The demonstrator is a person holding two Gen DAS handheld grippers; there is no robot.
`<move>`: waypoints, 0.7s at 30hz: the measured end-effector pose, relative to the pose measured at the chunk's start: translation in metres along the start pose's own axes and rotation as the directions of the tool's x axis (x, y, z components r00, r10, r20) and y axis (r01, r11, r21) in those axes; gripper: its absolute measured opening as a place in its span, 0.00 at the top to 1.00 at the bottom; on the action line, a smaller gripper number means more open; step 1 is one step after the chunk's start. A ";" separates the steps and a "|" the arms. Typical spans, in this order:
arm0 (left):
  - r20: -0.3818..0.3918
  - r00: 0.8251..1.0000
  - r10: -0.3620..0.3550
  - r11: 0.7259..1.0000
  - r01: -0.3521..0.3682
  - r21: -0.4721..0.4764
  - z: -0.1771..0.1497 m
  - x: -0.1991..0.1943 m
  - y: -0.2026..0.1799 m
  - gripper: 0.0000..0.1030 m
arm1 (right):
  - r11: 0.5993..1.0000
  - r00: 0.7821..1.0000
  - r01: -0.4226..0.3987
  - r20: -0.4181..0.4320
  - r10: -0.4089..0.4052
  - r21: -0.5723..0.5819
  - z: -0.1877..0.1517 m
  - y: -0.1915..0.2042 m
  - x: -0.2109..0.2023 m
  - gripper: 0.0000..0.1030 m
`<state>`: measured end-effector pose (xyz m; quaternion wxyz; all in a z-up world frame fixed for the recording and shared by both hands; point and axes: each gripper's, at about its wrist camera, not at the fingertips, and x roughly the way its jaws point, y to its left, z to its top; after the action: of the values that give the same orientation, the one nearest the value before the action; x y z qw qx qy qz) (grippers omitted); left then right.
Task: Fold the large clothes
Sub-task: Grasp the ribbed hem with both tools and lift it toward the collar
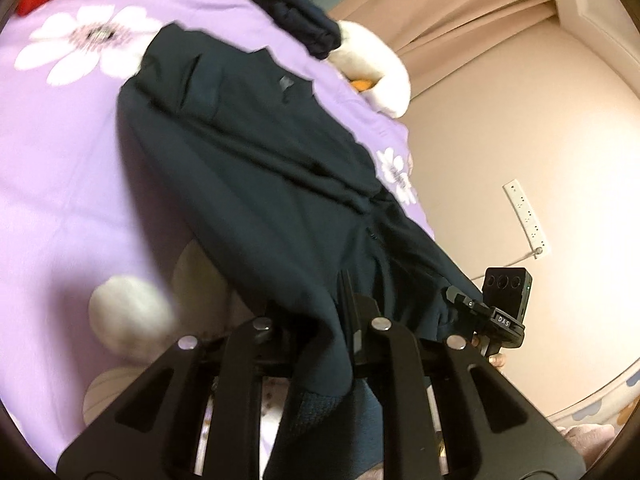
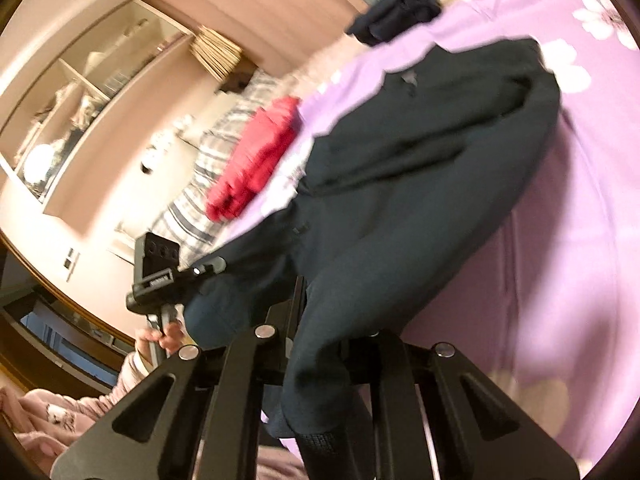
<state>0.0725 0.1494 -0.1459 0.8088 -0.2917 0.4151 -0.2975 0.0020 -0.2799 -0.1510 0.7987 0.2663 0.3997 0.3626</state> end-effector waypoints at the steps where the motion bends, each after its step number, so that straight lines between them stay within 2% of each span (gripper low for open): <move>1: 0.014 1.000 -0.006 1.000 0.005 0.006 0.001 -0.001 -0.005 0.85 | 1.000 1.000 -0.010 0.012 0.010 -0.007 0.003 0.004 0.001 0.89; 10: 0.061 0.998 0.008 0.999 -0.011 0.048 -0.002 -0.016 -0.018 0.87 | 0.998 0.996 -0.049 0.077 0.052 -0.039 0.003 0.017 -0.010 0.89; 14: 0.081 0.997 0.000 0.998 -0.006 0.070 -0.005 -0.029 -0.020 0.87 | 0.998 0.993 -0.055 0.099 0.058 -0.037 0.001 0.014 -0.022 0.89; 21: 0.096 0.995 -0.020 0.994 0.010 0.107 -0.007 -0.046 -0.037 0.88 | 0.993 0.989 -0.073 0.122 0.084 -0.097 0.002 0.032 -0.045 0.89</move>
<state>0.0356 0.1571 -0.0992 0.8402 -0.2652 0.3566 -0.3108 -0.0266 -0.2972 -0.1069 0.8188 0.2669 0.3206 0.3944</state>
